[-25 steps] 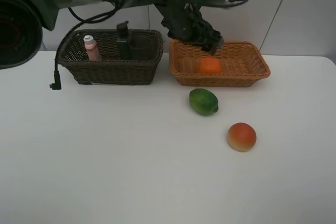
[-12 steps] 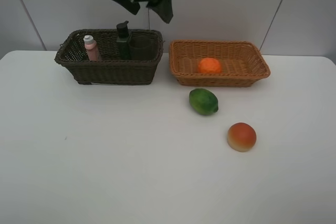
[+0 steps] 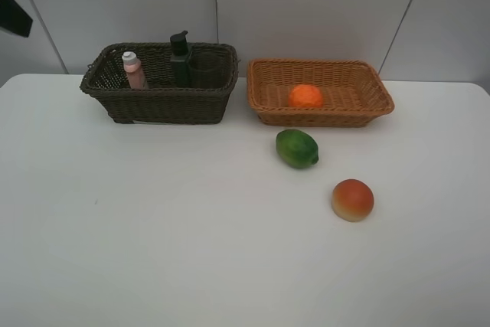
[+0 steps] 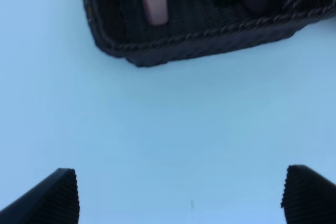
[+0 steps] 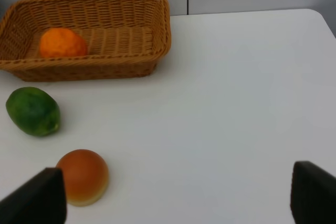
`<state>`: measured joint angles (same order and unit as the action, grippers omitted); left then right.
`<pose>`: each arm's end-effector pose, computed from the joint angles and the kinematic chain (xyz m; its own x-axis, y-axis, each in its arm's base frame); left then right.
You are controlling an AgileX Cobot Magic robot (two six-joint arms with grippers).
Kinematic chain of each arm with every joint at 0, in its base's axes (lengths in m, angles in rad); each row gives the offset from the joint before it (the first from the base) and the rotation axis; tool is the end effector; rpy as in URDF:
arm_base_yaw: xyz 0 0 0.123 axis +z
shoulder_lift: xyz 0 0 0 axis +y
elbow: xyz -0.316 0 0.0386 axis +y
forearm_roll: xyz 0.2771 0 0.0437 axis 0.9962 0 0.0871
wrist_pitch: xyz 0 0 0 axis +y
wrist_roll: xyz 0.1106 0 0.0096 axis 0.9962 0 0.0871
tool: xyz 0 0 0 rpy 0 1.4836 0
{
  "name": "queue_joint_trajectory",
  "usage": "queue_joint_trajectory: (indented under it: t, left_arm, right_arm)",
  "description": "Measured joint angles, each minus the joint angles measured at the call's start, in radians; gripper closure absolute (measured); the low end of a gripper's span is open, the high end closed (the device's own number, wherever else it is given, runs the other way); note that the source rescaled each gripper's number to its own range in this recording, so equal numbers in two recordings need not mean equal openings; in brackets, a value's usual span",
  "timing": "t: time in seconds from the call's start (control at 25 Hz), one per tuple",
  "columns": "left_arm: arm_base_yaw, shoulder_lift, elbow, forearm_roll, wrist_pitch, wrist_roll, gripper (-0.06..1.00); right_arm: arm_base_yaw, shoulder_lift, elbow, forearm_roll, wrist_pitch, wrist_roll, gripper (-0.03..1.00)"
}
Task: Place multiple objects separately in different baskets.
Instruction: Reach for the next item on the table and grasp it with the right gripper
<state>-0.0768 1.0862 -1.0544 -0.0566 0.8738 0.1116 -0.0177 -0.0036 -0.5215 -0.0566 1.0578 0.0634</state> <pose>0.2400 -0.0233 0.3745 -0.7173 0.1305 -0.6844 0.1606 0.9868 0.0199 0.0017 -0.0055 0.2894 -0.4277 0.0431 -0.9029 0.0774 0.9969 0.0109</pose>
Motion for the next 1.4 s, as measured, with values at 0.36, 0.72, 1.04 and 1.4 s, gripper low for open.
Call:
queue_joint_trajectory:
  t: [0.36,0.72,1.04,1.4]
  left_arm:
    - [0.018,-0.37,0.126,-0.066,0.203,0.055,-0.05]
    - [0.018,-0.648,0.24,-0.061,0.31,0.055,-0.05]
    - [0.018,-0.823,0.361,-0.056,0.305,0.055,-0.05]
    - [0.018,-0.94,0.544,-0.048,0.2,0.038,-0.05]
  right_arm:
    - [0.0,0.0,0.0,0.0,0.0,0.0,0.18]
    - [0.0,0.0,0.0,0.0,0.0,0.0,0.18]
    - [0.0,0.0,0.0,0.0,0.0,0.0,0.18]
    - [0.0,0.0,0.0,0.0,0.0,0.0,0.18]
